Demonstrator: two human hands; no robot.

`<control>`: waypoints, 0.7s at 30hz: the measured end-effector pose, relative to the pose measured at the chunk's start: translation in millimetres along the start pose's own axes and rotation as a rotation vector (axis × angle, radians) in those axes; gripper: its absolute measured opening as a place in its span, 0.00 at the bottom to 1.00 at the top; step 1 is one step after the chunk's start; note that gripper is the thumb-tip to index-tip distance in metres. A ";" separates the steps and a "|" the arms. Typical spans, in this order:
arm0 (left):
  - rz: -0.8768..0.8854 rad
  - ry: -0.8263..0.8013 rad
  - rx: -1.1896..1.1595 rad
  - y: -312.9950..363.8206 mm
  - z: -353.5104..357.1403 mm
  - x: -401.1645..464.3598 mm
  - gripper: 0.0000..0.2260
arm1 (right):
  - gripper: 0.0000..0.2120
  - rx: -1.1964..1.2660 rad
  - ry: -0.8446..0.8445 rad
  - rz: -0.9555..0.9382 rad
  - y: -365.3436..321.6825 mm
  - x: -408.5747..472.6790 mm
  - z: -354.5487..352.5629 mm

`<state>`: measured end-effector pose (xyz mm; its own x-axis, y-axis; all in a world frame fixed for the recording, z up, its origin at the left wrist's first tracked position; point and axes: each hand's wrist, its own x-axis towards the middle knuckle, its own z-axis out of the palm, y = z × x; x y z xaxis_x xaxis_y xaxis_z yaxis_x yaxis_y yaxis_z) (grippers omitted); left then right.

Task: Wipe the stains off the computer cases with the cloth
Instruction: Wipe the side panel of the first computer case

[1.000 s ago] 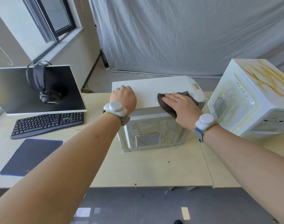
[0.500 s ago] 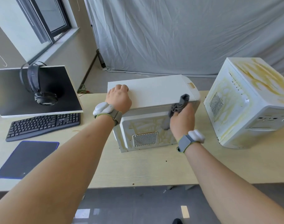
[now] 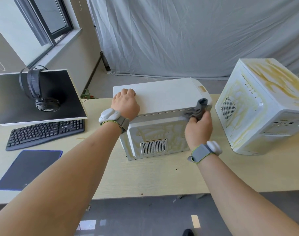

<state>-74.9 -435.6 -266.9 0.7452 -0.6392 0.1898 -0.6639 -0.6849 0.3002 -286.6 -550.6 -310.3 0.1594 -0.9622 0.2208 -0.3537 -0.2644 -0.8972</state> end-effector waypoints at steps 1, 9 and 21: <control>-0.002 -0.002 -0.006 -0.4 -0.7 0.2 0.19 | 0.07 0.004 -0.010 -0.008 -2.4 -2.6 7.2; -0.048 -0.031 -0.111 0.5 0.6 3.2 0.14 | 0.13 -0.069 -0.135 -0.145 -10.5 -72.7 73.7; -0.025 -0.104 -0.223 -6.5 -13.0 2.8 0.18 | 0.01 -0.033 -0.335 -0.306 -48.7 -127.3 106.9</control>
<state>-67.8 -428.3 -256.2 0.7432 -0.6636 0.0855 -0.6067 -0.6144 0.5044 -191.1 -408.3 -335.5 0.5489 -0.7666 0.3331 -0.2722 -0.5407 -0.7959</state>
